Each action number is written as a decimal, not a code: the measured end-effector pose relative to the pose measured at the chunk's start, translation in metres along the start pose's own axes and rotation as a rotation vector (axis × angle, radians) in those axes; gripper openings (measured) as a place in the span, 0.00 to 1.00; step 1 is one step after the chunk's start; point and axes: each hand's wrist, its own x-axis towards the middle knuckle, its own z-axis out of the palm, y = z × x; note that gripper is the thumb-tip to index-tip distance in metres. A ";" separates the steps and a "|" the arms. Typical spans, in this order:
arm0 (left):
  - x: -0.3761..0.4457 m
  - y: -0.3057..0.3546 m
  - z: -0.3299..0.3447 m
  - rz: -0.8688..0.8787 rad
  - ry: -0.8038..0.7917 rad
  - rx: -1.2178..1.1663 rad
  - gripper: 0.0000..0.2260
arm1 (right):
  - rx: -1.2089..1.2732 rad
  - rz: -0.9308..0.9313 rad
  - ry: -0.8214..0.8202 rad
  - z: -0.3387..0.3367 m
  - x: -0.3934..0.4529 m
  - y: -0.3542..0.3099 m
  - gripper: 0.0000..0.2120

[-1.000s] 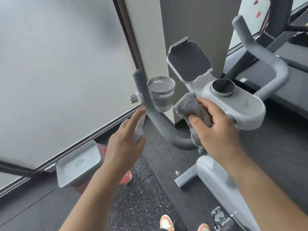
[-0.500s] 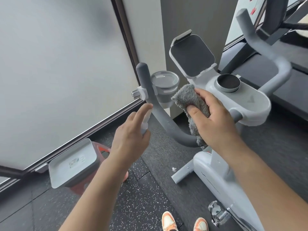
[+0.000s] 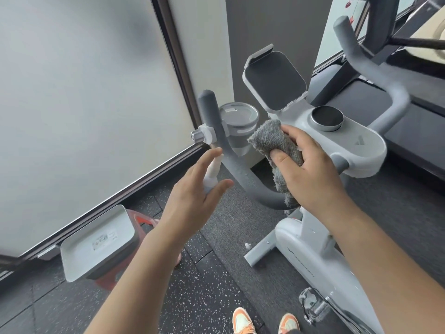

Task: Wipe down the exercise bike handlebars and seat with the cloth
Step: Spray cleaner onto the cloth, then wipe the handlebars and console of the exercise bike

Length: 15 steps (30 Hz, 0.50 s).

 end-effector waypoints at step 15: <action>0.001 -0.004 -0.004 -0.017 0.078 0.029 0.24 | -0.132 -0.033 -0.020 0.009 0.001 -0.012 0.24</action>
